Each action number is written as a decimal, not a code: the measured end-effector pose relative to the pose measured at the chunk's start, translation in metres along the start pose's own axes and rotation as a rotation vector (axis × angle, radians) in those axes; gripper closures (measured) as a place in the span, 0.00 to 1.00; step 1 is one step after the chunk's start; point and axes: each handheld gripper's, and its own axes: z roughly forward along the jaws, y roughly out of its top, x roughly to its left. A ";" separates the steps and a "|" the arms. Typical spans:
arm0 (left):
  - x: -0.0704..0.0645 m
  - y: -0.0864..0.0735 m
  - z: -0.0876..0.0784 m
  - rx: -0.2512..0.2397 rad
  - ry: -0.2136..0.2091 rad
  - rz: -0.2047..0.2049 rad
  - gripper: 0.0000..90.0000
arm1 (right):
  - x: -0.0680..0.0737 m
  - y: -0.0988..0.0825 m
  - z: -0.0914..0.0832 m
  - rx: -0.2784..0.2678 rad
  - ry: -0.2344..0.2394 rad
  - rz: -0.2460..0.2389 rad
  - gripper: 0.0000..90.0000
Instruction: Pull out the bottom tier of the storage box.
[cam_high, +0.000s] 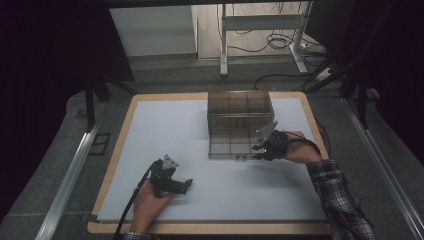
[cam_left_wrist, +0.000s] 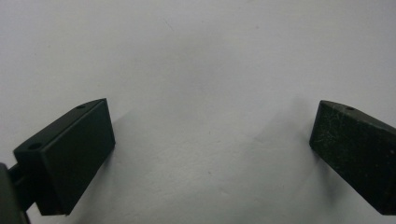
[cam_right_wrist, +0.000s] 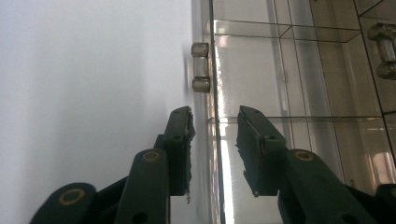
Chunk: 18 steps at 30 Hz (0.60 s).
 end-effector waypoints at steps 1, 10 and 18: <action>0.000 0.000 0.000 0.000 0.000 0.000 0.00 | 0.001 0.000 -0.001 0.001 -0.007 0.000 0.69; 0.000 0.000 0.000 0.000 0.000 0.000 0.00 | 0.005 0.002 -0.004 -0.013 -0.026 0.022 0.60; 0.000 0.000 0.000 0.000 0.000 0.000 0.00 | 0.013 0.002 -0.007 -0.016 -0.051 0.047 0.51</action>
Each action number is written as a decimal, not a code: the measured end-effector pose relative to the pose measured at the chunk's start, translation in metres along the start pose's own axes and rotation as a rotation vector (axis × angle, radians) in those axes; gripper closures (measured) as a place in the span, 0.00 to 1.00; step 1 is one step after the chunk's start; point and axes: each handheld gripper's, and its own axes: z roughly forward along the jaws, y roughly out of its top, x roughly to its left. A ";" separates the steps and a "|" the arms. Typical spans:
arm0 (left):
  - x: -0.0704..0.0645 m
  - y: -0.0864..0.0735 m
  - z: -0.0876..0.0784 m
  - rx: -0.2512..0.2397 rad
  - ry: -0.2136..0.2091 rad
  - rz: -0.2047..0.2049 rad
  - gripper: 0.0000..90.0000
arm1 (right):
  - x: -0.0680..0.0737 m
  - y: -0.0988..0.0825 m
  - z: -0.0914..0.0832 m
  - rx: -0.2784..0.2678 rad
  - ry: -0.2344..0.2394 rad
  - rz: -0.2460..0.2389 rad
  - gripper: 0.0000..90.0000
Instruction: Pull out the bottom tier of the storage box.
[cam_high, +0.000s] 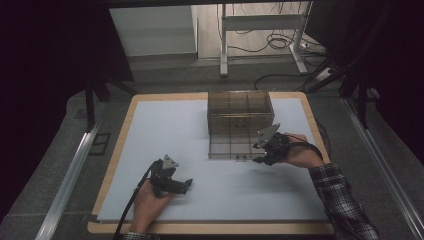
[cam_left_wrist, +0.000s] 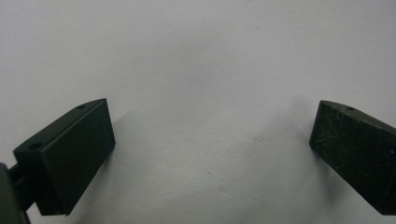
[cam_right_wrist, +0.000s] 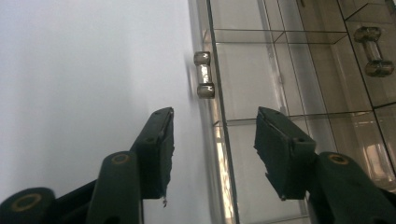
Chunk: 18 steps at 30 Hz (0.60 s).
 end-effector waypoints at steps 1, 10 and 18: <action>0.000 0.000 0.000 0.000 0.000 0.000 0.00 | 0.002 0.001 0.000 -0.002 -0.003 0.005 0.49; 0.000 0.000 0.000 0.000 0.000 0.000 0.00 | 0.011 -0.001 -0.002 -0.022 -0.023 0.047 0.43; 0.000 0.000 0.000 0.000 0.000 0.000 0.00 | 0.016 -0.007 -0.007 -0.040 -0.044 0.093 0.37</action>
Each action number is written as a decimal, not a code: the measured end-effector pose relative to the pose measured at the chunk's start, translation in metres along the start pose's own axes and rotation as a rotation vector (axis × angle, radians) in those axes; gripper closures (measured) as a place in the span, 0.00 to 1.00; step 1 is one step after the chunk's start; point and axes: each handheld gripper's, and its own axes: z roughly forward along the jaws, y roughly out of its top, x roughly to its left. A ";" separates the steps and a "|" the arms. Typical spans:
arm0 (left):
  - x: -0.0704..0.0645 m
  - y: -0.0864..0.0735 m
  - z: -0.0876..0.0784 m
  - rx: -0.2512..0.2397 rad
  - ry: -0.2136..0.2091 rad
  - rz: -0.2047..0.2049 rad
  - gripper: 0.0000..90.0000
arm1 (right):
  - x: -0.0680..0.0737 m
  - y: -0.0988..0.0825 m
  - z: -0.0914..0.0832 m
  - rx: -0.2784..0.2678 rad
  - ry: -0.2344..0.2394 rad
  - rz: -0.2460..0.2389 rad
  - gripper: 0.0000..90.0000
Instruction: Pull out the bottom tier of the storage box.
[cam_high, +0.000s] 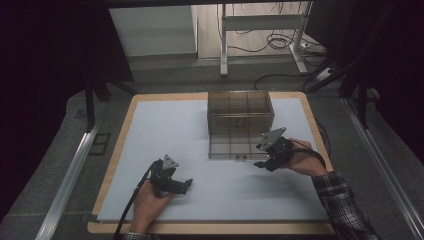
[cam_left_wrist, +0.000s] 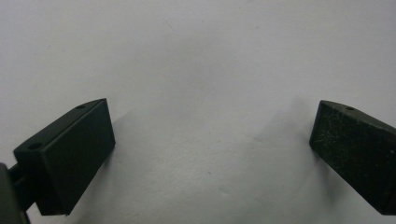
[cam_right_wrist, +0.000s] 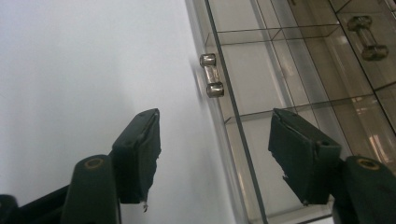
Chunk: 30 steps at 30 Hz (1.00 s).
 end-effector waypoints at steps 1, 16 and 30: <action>0.000 0.000 0.000 0.000 0.000 0.000 0.00 | 0.001 -0.001 -0.001 0.000 -0.006 0.006 0.36; 0.000 0.000 0.000 0.000 0.001 0.003 0.00 | 0.021 -0.010 -0.004 -0.060 -0.056 0.111 0.26; 0.000 0.000 0.000 0.000 0.001 -0.001 0.00 | 0.039 -0.018 0.002 -0.105 -0.075 0.175 0.18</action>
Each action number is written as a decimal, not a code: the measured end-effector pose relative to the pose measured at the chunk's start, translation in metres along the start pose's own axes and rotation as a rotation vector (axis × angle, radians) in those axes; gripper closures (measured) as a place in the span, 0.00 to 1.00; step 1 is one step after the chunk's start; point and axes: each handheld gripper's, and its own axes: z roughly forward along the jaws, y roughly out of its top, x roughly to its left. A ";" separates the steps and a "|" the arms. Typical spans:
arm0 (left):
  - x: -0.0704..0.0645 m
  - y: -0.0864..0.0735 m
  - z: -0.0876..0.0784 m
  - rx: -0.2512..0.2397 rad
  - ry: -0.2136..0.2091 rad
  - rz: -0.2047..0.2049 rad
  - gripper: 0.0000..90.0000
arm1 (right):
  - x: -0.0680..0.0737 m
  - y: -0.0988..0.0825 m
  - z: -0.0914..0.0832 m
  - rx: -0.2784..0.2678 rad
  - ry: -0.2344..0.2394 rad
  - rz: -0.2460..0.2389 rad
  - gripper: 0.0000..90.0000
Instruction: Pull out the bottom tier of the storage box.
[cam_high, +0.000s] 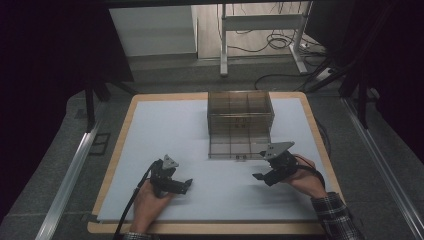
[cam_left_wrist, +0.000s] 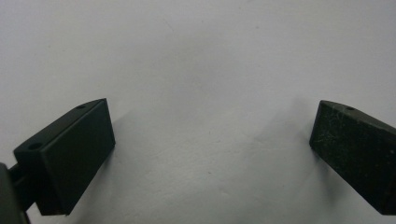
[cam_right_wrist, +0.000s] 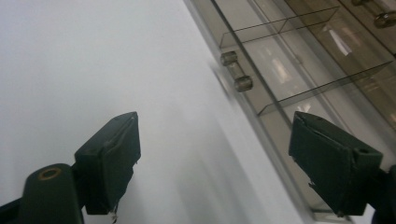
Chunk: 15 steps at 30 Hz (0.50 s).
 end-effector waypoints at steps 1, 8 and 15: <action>0.000 0.000 0.000 0.000 0.000 0.000 0.00 | 0.001 -0.001 0.000 0.000 -0.001 0.004 0.17; 0.000 0.000 0.000 0.000 0.000 0.000 0.00 | 0.009 -0.009 0.005 -0.014 0.011 0.048 0.11; 0.000 0.000 0.000 0.000 0.000 0.000 0.00 | 0.017 -0.015 0.005 -0.029 0.017 0.052 0.04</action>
